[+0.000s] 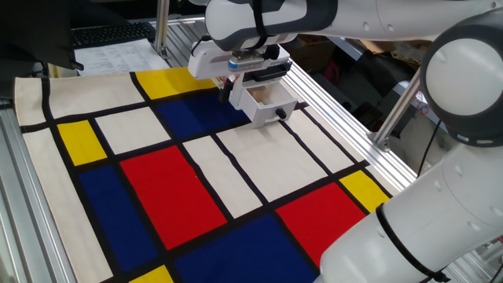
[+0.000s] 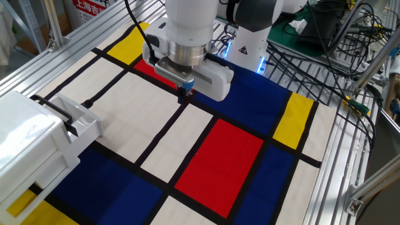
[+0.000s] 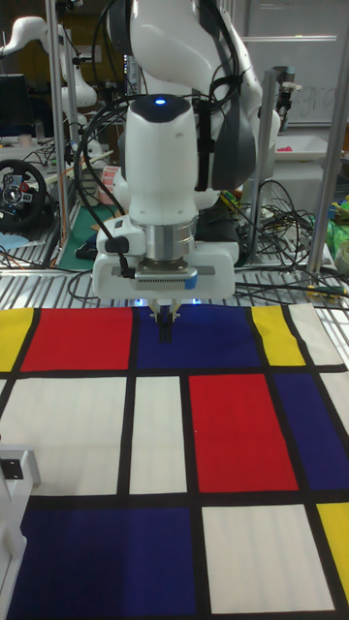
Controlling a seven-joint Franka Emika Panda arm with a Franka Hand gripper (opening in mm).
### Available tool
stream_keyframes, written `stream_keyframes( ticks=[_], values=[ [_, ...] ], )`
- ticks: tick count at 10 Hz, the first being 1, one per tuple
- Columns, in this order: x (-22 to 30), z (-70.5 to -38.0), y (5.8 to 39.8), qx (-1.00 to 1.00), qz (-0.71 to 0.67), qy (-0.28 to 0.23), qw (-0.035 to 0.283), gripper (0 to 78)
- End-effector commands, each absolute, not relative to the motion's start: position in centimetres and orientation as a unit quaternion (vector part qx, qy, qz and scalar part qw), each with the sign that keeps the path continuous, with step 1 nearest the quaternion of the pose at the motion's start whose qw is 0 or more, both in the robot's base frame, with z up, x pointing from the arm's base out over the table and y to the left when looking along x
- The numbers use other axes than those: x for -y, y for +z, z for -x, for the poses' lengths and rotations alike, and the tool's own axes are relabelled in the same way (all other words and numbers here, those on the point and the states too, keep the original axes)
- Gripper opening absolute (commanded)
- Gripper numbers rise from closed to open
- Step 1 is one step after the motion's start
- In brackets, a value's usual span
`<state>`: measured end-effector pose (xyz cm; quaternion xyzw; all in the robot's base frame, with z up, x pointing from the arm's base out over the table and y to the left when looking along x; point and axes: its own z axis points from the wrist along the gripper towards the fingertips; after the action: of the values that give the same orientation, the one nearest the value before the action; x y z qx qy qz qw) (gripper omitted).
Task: Use the gripper to push and close the drawer
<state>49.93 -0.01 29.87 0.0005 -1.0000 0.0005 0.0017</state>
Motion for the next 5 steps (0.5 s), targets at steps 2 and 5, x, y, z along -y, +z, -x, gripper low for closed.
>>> stream_keyframes(
  ticks=[2, 5],
  values=[
    [0.01, -49.92, 29.89, 0.999, 0.016, -0.036, 0.011, 0.0],
    [0.0, -49.91, 29.87, 1.0, 0.006, -0.01, 0.009, 0.0]
  ],
)
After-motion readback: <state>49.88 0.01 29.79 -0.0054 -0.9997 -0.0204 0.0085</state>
